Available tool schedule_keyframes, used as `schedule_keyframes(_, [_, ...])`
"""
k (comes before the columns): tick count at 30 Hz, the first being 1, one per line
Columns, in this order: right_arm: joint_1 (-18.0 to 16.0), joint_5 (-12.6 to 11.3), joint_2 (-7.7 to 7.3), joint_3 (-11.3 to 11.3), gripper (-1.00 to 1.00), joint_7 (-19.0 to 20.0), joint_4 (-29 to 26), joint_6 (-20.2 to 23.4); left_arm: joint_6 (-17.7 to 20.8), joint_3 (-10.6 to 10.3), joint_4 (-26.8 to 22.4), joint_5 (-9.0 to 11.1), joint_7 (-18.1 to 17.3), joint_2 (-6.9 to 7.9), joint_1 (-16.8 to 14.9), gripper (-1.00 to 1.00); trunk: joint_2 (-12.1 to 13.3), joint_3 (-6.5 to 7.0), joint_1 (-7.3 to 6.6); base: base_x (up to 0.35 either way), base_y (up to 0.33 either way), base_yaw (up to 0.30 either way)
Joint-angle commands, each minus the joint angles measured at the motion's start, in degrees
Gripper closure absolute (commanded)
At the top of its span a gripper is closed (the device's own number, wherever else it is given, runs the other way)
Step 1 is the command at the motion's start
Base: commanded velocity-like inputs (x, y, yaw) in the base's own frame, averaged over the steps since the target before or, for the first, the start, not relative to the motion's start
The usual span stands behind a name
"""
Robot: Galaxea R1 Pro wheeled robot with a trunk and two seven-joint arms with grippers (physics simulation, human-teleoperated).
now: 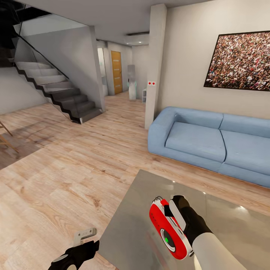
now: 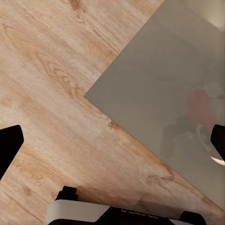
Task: Turn on the radio receiver that's on the table in the living room.
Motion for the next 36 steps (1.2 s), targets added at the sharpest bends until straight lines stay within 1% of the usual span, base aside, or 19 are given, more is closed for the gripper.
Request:
schedule_keyframes(1, [-0.01,0.08,0.0,0.0,1.0,0.02,-0.01,0.02,0.0,0.0,0.0,0.02,0.0,0.02,0.0,-1.0,0.0,0.0,0.0,0.0,0.0,0.0])
schedule_keyframes(3, [-0.01,0.08,0.0,0.0,1.0,0.02,-0.01,0.04,0.0,0.0,0.0,0.06,0.0,0.03,0.0,-1.0,0.0,0.0,0.0,0.0,0.0,0.0])
schedule_keyframes(11, [-0.01,0.02,0.0,0.0,1.0,0.02,-0.01,0.09,0.0,-0.04,0.0,0.09,0.0,0.01,0.0,-1.0,-3.21,-1.43,1.76,0.0,0.0,0.0])
schedule_keyframes(15, [-0.01,0.03,0.0,0.0,1.0,0.02,-0.01,0.09,0.0,-0.56,0.0,0.06,0.0,0.05,0.0,-1.0,-4.82,-2.15,2.63,0.0,0.0,0.0])
schedule_keyframes(20, [-0.01,0.0,0.0,0.0,1.0,0.02,-0.01,0.09,0.0,-0.69,0.0,0.02,0.0,0.06,0.0,-1.0,-6.82,-3.05,3.73,0.0,0.0,0.0])
schedule_keyframes(26, [-0.01,0.01,0.0,0.0,1.0,0.02,-0.01,0.09,0.0,-0.7,0.0,0.05,0.0,0.04,0.0,-1.0,-6.82,-3.05,3.73,0.0,0.0,0.0])
schedule_keyframes(36, [-0.01,0.03,0.0,0.03,1.0,0.02,-0.01,0.18,0.0,-0.79,0.0,0.04,0.0,0.06,0.0,-1.0,-10.83,-4.84,5.93,0.0,0.0,0.0])
